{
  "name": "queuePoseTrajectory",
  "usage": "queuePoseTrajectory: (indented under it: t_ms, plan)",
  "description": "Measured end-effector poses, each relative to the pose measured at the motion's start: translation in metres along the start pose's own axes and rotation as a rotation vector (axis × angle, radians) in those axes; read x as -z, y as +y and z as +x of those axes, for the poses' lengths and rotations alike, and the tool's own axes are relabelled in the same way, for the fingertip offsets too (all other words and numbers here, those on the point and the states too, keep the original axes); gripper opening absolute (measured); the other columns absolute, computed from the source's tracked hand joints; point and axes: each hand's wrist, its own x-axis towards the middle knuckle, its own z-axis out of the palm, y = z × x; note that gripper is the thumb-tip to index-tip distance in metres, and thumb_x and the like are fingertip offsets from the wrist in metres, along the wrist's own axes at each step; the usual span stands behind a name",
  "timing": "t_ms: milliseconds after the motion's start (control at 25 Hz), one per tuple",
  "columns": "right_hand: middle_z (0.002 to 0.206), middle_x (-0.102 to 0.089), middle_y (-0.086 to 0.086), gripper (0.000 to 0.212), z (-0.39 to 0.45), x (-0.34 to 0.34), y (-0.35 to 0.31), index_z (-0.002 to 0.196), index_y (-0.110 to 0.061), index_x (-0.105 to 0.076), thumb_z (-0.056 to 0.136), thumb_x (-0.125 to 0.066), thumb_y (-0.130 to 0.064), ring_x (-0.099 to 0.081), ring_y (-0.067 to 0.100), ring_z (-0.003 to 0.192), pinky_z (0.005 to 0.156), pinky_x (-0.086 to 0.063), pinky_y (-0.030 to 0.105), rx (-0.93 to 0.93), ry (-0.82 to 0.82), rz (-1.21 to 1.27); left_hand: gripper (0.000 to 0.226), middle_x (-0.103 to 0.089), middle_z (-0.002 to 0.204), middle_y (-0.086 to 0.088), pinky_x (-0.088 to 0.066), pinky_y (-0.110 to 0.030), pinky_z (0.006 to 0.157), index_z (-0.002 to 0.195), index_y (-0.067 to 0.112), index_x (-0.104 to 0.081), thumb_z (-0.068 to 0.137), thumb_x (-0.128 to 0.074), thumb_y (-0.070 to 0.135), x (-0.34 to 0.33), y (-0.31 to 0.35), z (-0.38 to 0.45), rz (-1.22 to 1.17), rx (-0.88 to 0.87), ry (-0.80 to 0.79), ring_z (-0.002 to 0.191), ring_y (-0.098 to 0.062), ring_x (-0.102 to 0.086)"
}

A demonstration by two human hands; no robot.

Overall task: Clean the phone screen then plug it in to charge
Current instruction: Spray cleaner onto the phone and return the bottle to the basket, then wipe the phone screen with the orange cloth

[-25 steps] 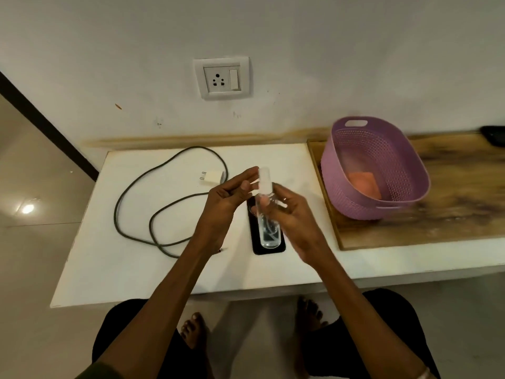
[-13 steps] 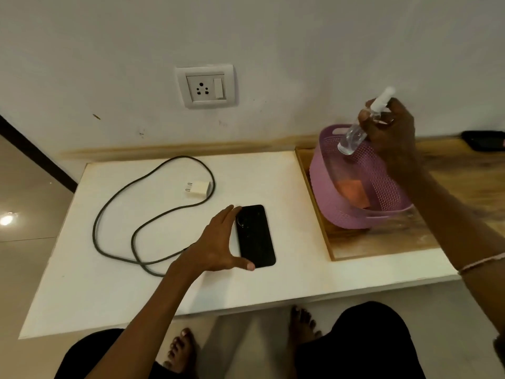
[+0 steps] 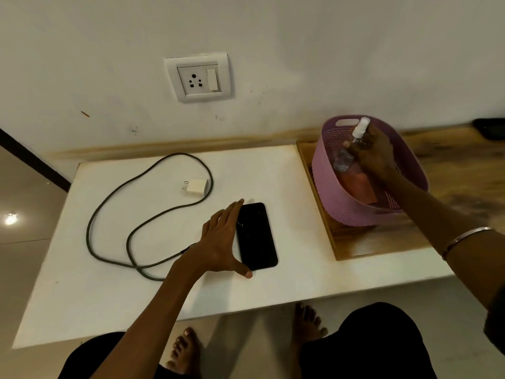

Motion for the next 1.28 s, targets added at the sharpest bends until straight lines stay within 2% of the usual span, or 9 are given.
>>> queuePoseTrajectory:
  t_ms: [120,240,400,520,600,720,1000,1160,1280]
  plan:
    - [0.113,-0.069,0.013,0.033,-0.001,0.004,-0.002,0.112,-0.004,-0.061,0.084,-0.072,-0.016,-0.064,0.023,0.105,0.095,-0.051,0.039,-0.006,-0.033,0.006,0.156,-0.003,0.163,0.005,-0.011,-0.049,0.122,0.152,0.034,0.016,0.042,-0.092,0.057,-0.003,-0.003,0.003,-0.008,0.011,0.007,0.151,-0.027,-0.004]
    - [0.116,-0.067,0.014,0.036,-0.002,0.007,-0.003,0.115,-0.005,-0.059,0.084,-0.072,-0.019,-0.063,0.028,0.109,0.098,-0.05,0.044,-0.024,-0.099,-0.031,0.155,-0.004,0.163,0.006,-0.01,-0.048,0.121,0.15,0.038,0.017,0.041,-0.091,0.06,-0.005,-0.005,0.003,-0.016,0.007,0.013,0.151,-0.025,-0.005]
    - [0.117,-0.068,0.017,0.042,0.0,0.02,0.01,0.116,-0.007,-0.063,0.081,-0.075,-0.026,-0.062,0.034,0.11,0.1,-0.047,0.051,-0.158,-0.326,-0.212,0.155,-0.007,0.163,0.005,-0.01,-0.047,0.12,0.15,0.038,0.016,0.04,-0.09,0.06,-0.005,-0.005,0.003,-0.03,0.013,0.021,0.15,-0.024,-0.007]
    - [0.12,-0.065,0.017,0.051,-0.005,0.025,0.025,0.121,-0.007,-0.061,0.078,-0.077,-0.029,-0.059,0.034,0.11,0.097,-0.044,0.039,-0.137,-0.465,-0.563,0.154,-0.008,0.162,0.004,-0.011,-0.047,0.12,0.151,0.037,0.015,0.041,-0.091,0.06,-0.005,-0.004,0.002,-0.033,0.01,0.022,0.15,-0.024,-0.008]
    - [0.119,-0.065,0.016,0.045,-0.012,0.022,0.032,0.121,-0.01,-0.06,0.082,-0.072,-0.028,-0.058,0.031,0.103,0.089,-0.041,0.036,-0.099,-0.526,-0.628,0.154,-0.008,0.163,0.004,-0.011,-0.047,0.12,0.151,0.036,0.015,0.042,-0.09,0.06,-0.005,-0.004,0.001,-0.033,0.01,0.022,0.15,-0.024,-0.008]
    - [0.113,-0.067,0.014,0.04,-0.02,0.021,0.031,0.121,-0.014,-0.057,0.086,-0.067,-0.028,-0.059,0.03,0.095,0.083,-0.042,0.036,-0.08,-0.532,-0.709,0.154,-0.008,0.163,0.003,-0.011,-0.047,0.121,0.152,0.034,0.015,0.043,-0.09,0.06,-0.004,-0.004,0.0,-0.026,0.012,0.027,0.15,-0.024,-0.008]
    - [0.116,-0.063,0.019,0.047,-0.035,0.034,0.034,0.129,-0.014,-0.05,0.086,-0.067,-0.021,-0.06,0.035,0.1,0.084,-0.047,0.039,-0.105,-0.514,-0.665,0.153,-0.005,0.163,0.004,-0.01,-0.048,0.121,0.15,0.039,0.018,0.043,-0.089,0.061,-0.003,-0.004,-0.002,-0.03,0.014,0.012,0.151,-0.026,-0.006]
    - [0.115,-0.066,0.022,0.035,-0.036,0.043,0.019,0.123,-0.008,-0.059,0.088,-0.063,-0.015,-0.06,0.038,0.109,0.096,-0.045,0.048,-0.04,-0.442,-0.763,0.156,-0.006,0.162,0.004,-0.009,-0.047,0.119,0.147,0.045,0.02,0.04,-0.091,0.058,-0.003,-0.003,-0.001,-0.062,0.027,0.002,0.15,-0.026,-0.002]
    - [0.101,-0.071,0.02,0.03,-0.04,0.062,-0.002,0.112,-0.011,-0.068,0.083,-0.069,-0.015,-0.064,0.033,0.088,0.072,-0.047,0.035,0.015,-0.433,-0.754,0.158,-0.008,0.162,0.004,-0.008,-0.046,0.118,0.147,0.046,0.022,0.038,-0.092,0.057,-0.003,-0.003,0.0,-0.065,0.028,0.003,0.149,-0.026,-0.002]
